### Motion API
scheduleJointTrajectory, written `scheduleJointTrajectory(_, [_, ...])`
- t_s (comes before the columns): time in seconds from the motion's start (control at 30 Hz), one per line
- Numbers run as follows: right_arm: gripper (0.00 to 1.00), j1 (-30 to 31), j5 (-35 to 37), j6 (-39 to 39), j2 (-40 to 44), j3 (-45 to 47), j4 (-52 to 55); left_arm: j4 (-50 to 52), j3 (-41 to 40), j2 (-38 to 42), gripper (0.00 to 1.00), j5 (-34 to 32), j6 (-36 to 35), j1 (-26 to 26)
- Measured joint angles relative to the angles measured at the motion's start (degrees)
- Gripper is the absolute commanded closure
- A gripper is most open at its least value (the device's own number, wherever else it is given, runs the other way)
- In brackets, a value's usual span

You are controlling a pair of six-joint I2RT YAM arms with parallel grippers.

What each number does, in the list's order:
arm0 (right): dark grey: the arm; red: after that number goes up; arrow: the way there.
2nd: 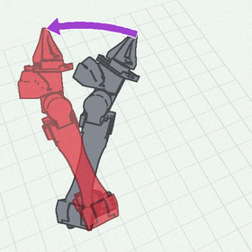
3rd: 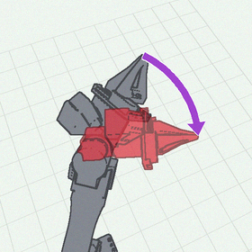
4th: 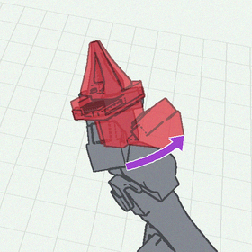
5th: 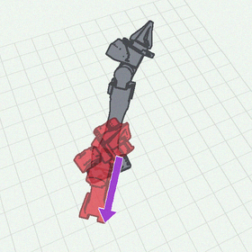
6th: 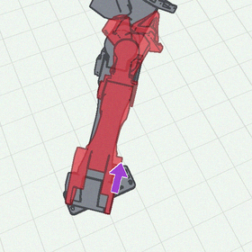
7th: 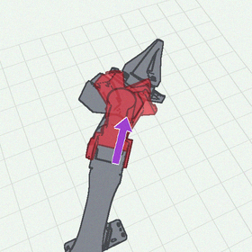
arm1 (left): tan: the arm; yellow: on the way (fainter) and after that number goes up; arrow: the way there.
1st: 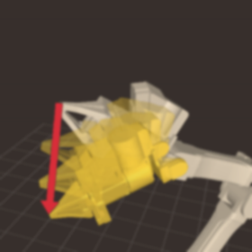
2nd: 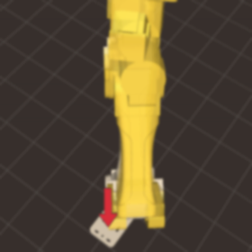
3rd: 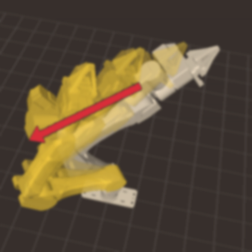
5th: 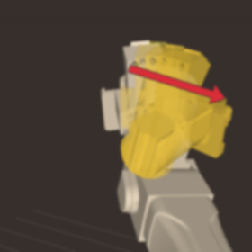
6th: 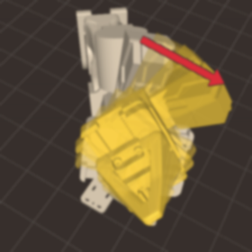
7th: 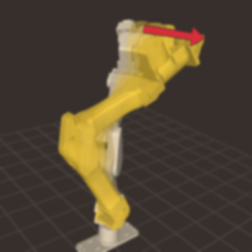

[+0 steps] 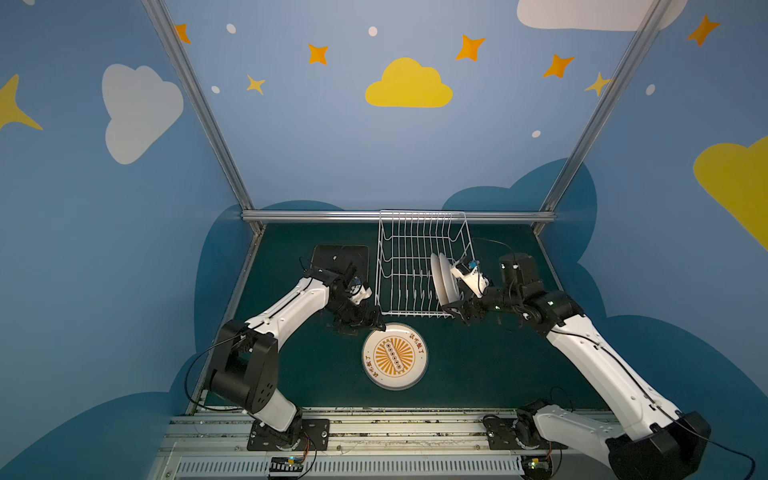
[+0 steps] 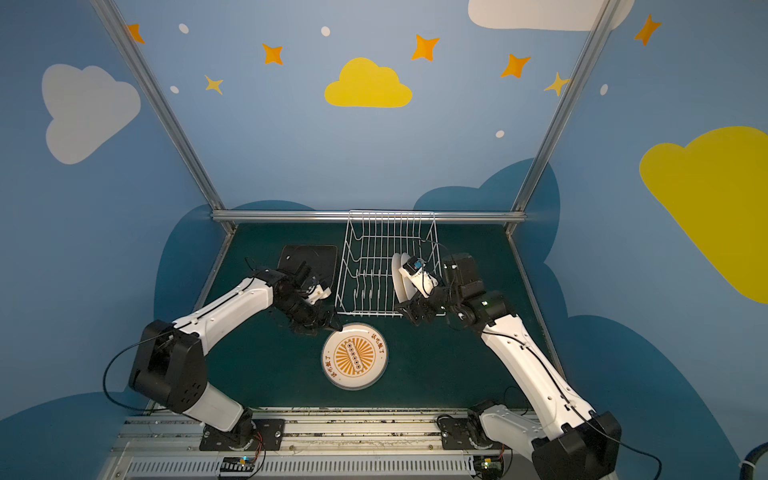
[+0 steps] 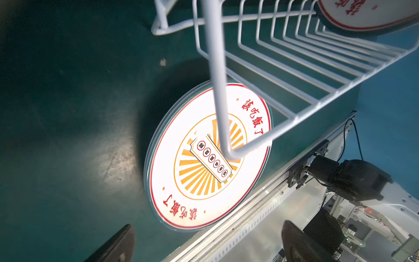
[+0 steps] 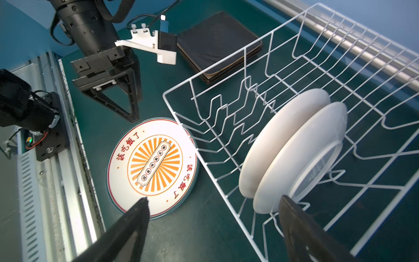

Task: Unload the plates from the dish rack
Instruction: Place the plate on the plate, then pick up a plate from the dish rack.

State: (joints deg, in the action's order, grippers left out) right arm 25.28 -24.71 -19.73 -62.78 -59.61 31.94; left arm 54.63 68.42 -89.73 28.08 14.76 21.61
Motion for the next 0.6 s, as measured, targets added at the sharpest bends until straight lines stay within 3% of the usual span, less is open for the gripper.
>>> scheduleJointTrajectory(0.33, [0.08, -0.7, 6.4, 4.4, 5.0, 2.8, -7.9, 2.1, 16.7, 1.0, 0.01, -1.7, 1.5, -0.3])
scheduleJointTrajectory(0.6, [0.08, -3.9, 9.7, 11.1, 5.2, 2.8, -10.9, -1.8, 26.8, -1.4, 0.04, -2.4, 5.9, 0.9])
